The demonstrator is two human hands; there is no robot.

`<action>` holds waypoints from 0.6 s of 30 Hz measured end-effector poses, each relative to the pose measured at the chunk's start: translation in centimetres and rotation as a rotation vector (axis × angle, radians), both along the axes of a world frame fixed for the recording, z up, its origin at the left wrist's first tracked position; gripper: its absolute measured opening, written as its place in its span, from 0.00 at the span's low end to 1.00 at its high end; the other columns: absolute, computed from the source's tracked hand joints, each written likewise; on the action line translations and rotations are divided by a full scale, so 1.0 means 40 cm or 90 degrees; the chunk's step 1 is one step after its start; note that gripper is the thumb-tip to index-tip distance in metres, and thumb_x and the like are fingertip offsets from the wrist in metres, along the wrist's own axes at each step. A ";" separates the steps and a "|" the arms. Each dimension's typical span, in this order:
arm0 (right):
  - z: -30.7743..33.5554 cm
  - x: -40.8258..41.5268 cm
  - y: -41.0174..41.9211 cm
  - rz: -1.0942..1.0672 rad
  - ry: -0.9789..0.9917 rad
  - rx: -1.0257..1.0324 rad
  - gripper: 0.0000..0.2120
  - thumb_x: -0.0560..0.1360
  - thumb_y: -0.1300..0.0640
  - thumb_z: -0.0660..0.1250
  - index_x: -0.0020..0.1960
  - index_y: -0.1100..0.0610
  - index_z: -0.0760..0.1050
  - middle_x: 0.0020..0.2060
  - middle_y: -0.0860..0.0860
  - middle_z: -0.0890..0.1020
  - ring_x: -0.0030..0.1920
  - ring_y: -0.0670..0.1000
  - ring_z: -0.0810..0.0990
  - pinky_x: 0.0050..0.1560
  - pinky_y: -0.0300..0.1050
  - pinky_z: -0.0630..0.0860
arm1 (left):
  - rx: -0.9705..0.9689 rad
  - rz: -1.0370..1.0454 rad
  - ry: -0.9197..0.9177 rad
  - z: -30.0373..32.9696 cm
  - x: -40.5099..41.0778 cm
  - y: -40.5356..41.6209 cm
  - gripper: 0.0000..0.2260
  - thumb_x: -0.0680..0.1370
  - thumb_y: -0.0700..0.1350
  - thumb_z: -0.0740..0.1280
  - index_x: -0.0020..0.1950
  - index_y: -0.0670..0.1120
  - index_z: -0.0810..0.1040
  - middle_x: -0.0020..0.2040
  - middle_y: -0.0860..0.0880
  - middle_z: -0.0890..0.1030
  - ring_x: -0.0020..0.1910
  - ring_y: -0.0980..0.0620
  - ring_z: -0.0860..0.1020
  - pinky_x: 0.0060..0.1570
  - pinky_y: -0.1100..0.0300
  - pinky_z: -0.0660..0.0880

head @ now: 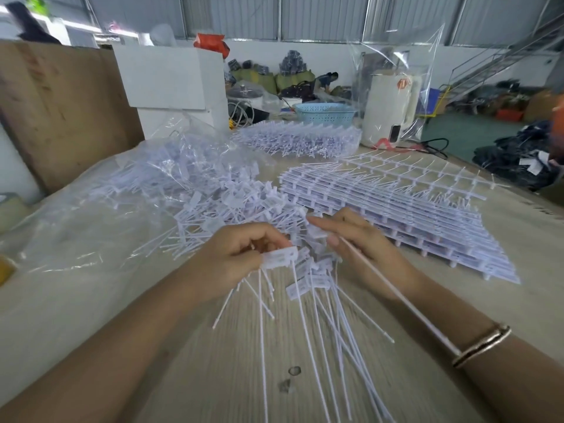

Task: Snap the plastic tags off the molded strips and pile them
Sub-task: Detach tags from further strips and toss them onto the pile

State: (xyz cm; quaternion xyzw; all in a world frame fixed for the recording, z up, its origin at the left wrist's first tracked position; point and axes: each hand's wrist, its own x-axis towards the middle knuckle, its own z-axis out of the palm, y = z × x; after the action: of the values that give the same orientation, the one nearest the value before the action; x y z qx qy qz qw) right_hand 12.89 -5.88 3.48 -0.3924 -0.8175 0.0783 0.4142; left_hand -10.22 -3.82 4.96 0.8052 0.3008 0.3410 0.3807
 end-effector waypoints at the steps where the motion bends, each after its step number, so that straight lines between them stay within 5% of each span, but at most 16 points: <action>1: -0.004 0.002 0.002 0.007 -0.038 0.016 0.19 0.77 0.60 0.61 0.67 0.58 0.67 0.42 0.51 0.72 0.43 0.46 0.72 0.47 0.37 0.70 | 0.019 0.015 0.016 -0.001 0.001 0.000 0.18 0.68 0.39 0.60 0.46 0.60 0.81 0.35 0.56 0.76 0.33 0.54 0.71 0.34 0.65 0.66; 5: -0.019 0.015 0.005 -0.036 -0.135 0.016 0.24 0.74 0.68 0.64 0.69 0.60 0.68 0.44 0.52 0.71 0.43 0.53 0.73 0.43 0.54 0.74 | 0.054 0.032 0.025 -0.005 0.004 0.005 0.24 0.75 0.31 0.62 0.53 0.61 0.78 0.38 0.64 0.74 0.34 0.62 0.70 0.36 0.70 0.67; 11: -0.002 0.002 -0.002 -0.071 -0.110 0.137 0.23 0.72 0.68 0.60 0.66 0.56 0.73 0.45 0.50 0.73 0.40 0.50 0.74 0.38 0.51 0.74 | 0.113 0.082 0.052 -0.011 0.023 0.002 0.24 0.77 0.30 0.61 0.56 0.61 0.75 0.43 0.62 0.76 0.39 0.59 0.73 0.40 0.70 0.67; 15: 0.003 -0.035 0.001 -0.100 -0.252 0.290 0.17 0.72 0.53 0.68 0.61 0.52 0.78 0.44 0.52 0.81 0.37 0.52 0.79 0.37 0.49 0.76 | 0.146 0.095 0.066 -0.020 0.040 -0.004 0.17 0.76 0.30 0.62 0.58 0.49 0.78 0.39 0.61 0.75 0.35 0.64 0.73 0.37 0.74 0.66; 18: 0.002 -0.029 0.005 -0.105 -0.215 0.341 0.12 0.73 0.51 0.68 0.54 0.51 0.82 0.38 0.50 0.82 0.35 0.52 0.81 0.35 0.47 0.73 | 0.136 0.100 0.025 -0.018 0.045 -0.006 0.17 0.77 0.35 0.64 0.58 0.56 0.76 0.45 0.58 0.78 0.39 0.59 0.76 0.40 0.69 0.70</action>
State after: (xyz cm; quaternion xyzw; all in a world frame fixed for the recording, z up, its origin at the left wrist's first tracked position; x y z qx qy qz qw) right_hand 11.71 -5.70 3.55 -0.3417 -0.8318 -0.2392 0.3662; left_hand -8.43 -4.05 4.26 0.8215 0.3325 0.3839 0.2592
